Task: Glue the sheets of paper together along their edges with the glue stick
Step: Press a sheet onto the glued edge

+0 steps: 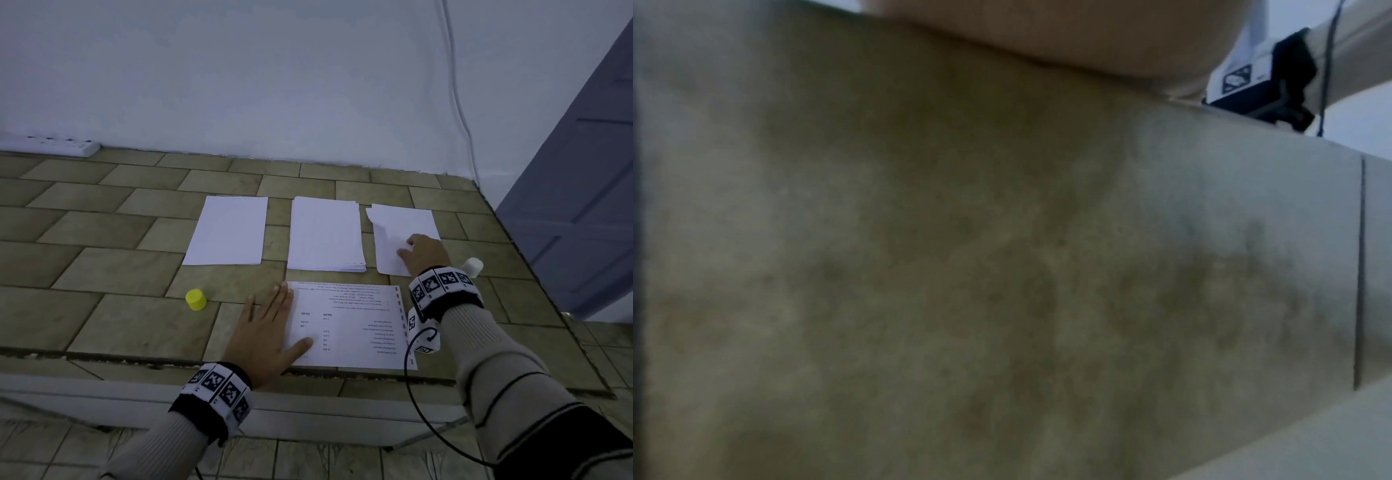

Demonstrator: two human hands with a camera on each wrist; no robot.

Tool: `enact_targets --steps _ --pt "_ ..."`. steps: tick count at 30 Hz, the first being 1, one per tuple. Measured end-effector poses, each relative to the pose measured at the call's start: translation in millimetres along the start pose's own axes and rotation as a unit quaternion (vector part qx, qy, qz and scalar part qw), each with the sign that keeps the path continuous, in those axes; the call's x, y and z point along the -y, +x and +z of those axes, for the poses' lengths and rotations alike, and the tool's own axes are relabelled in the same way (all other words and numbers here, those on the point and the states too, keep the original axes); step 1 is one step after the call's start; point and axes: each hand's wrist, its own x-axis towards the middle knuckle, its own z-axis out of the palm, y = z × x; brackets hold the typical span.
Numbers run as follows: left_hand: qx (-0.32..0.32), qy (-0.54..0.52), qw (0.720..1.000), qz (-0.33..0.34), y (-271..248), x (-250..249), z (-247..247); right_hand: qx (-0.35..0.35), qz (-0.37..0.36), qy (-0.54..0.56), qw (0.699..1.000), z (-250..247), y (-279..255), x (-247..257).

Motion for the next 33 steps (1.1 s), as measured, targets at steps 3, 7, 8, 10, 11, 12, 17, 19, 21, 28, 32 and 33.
enact_targets --steps 3,7,8,10,11,12,17,19,21,28,32,33 --pt "-0.022 -0.125 0.992 -0.026 2 0 -8 -0.067 -0.048 0.046 0.996 -11 -12 7" --pt "-0.086 -0.370 0.922 -0.076 0 -12 -36 -0.098 -0.175 0.167 0.965 -22 -39 16" --pt "-0.095 -0.416 0.899 -0.103 0 -12 -42 -0.093 -0.206 0.191 0.955 -24 -49 17" --pt "-0.093 -0.489 0.856 -0.139 2 -12 -57 -0.083 -0.252 0.217 0.939 -24 -71 15" --pt "-0.092 -0.525 0.834 -0.141 5 -9 -61 -0.075 -0.265 0.222 0.935 -22 -81 13" --pt "-0.089 -0.568 0.806 -0.140 7 -8 -68 -0.062 -0.273 0.225 0.933 -20 -90 9" --pt "-0.023 -0.667 0.723 -0.176 21 -12 -85 0.004 -0.308 0.215 0.927 -1 -115 -9" --pt "-0.009 -0.665 0.725 -0.180 22 -14 -83 0.020 -0.307 0.220 0.926 6 -121 -15" --pt "-0.003 -0.632 0.756 -0.172 22 -12 -78 0.029 -0.304 0.229 0.924 11 -125 -21" --pt "-0.024 -0.604 0.785 -0.134 17 -10 -56 0.111 -0.204 0.343 0.910 6 -124 -30" --pt "-0.026 -0.605 0.783 -0.140 18 -10 -49 0.141 -0.140 0.434 0.879 1 -120 -32" --pt "-0.025 -0.602 0.786 -0.141 18 -10 -48 0.133 -0.130 0.431 0.883 1 -119 -33"
